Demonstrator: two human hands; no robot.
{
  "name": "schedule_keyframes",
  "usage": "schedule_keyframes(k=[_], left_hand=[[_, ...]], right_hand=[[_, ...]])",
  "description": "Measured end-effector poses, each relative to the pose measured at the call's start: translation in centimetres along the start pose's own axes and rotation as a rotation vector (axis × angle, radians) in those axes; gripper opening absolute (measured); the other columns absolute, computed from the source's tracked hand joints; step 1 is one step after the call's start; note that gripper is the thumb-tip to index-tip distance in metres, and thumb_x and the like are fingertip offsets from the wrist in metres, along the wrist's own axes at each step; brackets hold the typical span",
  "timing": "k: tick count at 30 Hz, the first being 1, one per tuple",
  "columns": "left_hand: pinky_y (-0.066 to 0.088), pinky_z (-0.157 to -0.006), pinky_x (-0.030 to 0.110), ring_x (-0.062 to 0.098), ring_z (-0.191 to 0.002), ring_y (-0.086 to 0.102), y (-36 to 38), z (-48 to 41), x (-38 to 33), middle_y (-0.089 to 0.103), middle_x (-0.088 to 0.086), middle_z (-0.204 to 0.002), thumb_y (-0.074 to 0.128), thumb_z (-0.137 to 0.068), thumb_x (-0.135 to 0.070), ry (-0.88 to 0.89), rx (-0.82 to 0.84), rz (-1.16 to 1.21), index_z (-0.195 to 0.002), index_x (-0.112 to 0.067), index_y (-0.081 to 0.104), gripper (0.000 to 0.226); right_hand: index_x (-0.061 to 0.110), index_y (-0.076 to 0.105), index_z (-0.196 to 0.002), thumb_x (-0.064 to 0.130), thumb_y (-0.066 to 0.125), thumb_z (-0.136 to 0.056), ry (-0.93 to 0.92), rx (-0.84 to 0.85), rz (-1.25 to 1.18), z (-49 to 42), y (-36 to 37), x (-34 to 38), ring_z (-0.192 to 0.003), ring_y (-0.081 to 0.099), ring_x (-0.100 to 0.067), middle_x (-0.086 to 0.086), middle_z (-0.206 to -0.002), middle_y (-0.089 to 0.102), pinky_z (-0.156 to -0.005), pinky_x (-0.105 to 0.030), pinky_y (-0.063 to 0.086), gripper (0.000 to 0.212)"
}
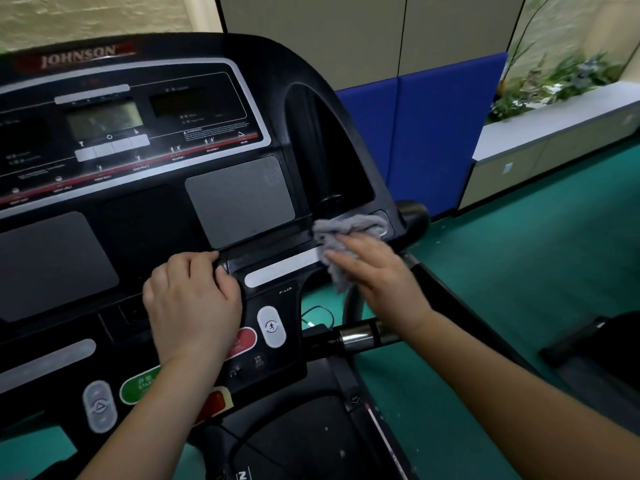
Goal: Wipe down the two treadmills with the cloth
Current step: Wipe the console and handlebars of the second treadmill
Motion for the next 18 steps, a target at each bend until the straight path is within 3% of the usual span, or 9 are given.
schedule_keyframes(k=[2,6,9,13,18], left_hand=[[0.034,-0.095,0.049,0.035,-0.100,0.047,-0.1,0.0,-0.1,0.060,0.012,-0.105,0.042,-0.084,-0.028,0.000,-0.003,0.001,-0.108,-0.013,0.065,0.037],[0.035,-0.092,0.048,0.036,-0.098,0.048,-0.1,-0.1,-0.1,0.059,0.012,-0.103,0.041,-0.083,-0.028,0.001,-0.009,-0.007,-0.106,-0.013,0.065,0.036],[0.034,-0.092,0.048,0.035,-0.098,0.048,-0.1,-0.1,-0.2,0.059,0.012,-0.103,0.043,-0.083,-0.027,0.004,-0.011,-0.008,-0.105,-0.013,0.065,0.035],[0.033,-0.094,0.047,0.034,-0.099,0.047,-0.1,-0.1,-0.2,0.059,0.011,-0.105,0.043,-0.084,-0.027,0.008,-0.001,-0.011,-0.107,-0.013,0.065,0.035],[0.033,-0.095,0.047,0.035,-0.101,0.047,0.0,0.0,-0.1,0.059,0.012,-0.107,0.045,-0.086,-0.026,0.012,0.008,-0.017,-0.110,-0.013,0.065,0.034]], right_hand=[[0.019,0.062,-0.126,0.001,0.063,-0.085,0.115,-0.022,0.004,0.2,-1.6,-3.0,-0.123,0.052,-0.026,-0.007,-0.135,0.057,-0.105,-0.042,0.041,0.045],[0.021,0.062,-0.126,0.005,0.059,-0.090,0.360,-0.077,0.035,0.9,-4.0,-8.3,-0.119,0.050,-0.014,-0.001,-0.134,0.057,-0.100,-0.025,0.039,0.040],[0.016,0.065,-0.123,0.003,0.056,-0.091,0.502,-0.191,-0.006,1.4,-6.0,-9.6,-0.113,0.056,-0.019,-0.001,-0.121,0.063,-0.100,-0.024,0.040,0.036],[0.011,0.061,-0.123,0.006,0.058,-0.089,0.340,-0.222,-0.099,2.0,-7.7,-3.8,-0.096,0.053,-0.005,0.007,-0.106,0.059,-0.090,-0.008,0.038,0.034],[0.012,0.059,-0.125,0.010,0.052,-0.090,0.254,0.036,-0.148,7.0,-3.6,-0.7,-0.107,0.050,-0.002,0.005,-0.115,0.061,-0.092,-0.026,0.045,0.036]])
Point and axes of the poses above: each hand's wrist, its own z-axis away from the middle knuckle, its own y-axis out of the palm, x = y × z, the point moved 10 cm from there along -z, towards the middle knuckle
